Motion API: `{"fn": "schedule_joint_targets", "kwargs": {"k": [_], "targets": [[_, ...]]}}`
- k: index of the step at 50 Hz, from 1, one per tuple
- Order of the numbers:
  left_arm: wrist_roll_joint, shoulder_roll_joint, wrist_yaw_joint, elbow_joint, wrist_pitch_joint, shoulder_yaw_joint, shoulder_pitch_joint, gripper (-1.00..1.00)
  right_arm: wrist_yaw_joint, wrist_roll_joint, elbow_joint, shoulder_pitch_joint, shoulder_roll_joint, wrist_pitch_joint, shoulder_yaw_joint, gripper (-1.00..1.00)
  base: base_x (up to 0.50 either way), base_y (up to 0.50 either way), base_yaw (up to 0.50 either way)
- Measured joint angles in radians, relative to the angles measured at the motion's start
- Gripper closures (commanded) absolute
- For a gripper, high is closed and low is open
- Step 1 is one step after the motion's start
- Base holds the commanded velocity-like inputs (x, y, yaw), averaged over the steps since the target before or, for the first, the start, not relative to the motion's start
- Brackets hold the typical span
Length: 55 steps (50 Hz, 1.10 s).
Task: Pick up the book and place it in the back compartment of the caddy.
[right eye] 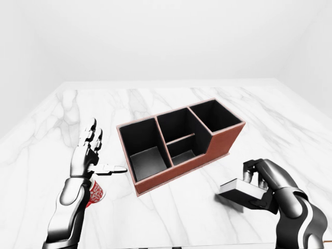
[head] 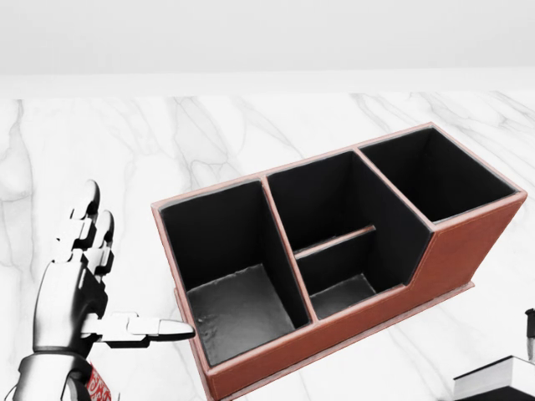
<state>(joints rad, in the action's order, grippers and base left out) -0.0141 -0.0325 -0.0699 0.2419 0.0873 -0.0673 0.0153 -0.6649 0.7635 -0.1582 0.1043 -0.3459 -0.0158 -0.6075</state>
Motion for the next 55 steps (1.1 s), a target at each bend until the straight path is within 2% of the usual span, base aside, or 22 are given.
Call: {"fn": "schedule_joint_targets", "kwargs": {"k": [4, 22, 55], "targets": [[0.0, 0.0, 0.0, -0.001, 0.0, 0.0, 0.0, -1.0, -0.034, -0.005, -0.064, 0.003, 0.013, 0.013, -0.014, 1.0, 0.0, 0.0, 0.0], [-0.001, 0.001, 0.0, -0.002, 0.0, 0.003, 0.004, -1.0, -0.033, -0.02, -0.266, 0.006, 0.059, 0.044, -0.041, 1.0, 0.0, 0.0, 0.0], [-0.006, 0.003, 0.0, -0.008, 0.0, 0.009, 0.007, -1.0, -0.033, 0.049, -0.513, -0.056, 0.087, 0.096, 0.057, 1.0, 0.0, 0.0, 0.0]]}}
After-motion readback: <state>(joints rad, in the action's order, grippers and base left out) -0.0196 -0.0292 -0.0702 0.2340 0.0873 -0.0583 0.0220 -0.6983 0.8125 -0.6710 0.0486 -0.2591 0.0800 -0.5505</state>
